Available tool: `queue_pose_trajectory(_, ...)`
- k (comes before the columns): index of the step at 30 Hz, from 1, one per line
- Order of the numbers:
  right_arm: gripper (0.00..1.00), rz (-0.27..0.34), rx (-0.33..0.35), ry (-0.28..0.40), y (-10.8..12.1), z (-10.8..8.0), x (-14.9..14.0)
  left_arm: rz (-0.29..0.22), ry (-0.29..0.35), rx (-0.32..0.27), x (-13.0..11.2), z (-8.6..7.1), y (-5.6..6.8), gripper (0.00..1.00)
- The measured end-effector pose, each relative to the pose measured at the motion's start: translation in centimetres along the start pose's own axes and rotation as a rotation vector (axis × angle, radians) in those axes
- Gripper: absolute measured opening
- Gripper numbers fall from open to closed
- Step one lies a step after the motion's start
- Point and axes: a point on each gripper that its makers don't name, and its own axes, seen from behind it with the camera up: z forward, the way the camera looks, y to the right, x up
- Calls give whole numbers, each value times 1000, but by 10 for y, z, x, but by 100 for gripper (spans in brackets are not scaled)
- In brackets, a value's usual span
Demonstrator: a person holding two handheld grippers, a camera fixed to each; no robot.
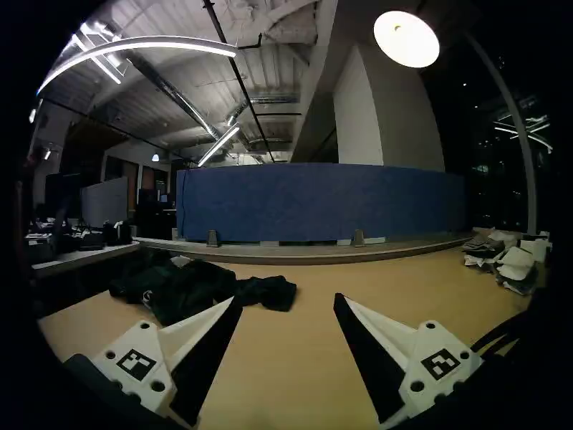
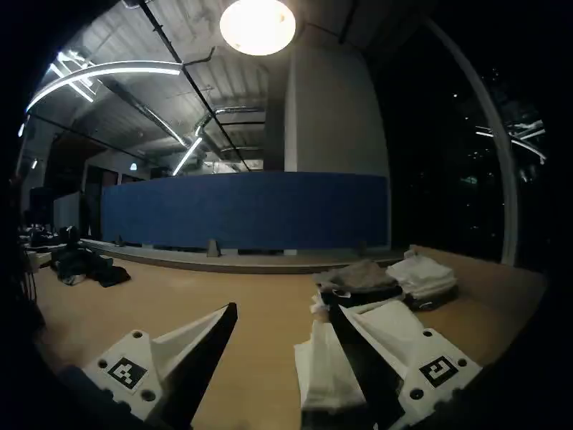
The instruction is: Fold towel
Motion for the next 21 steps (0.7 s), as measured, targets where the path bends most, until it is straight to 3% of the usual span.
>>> queue_pose_trajectory(21,100,0,0,0,2,-1,0,0,0,0,0,0,1,95)
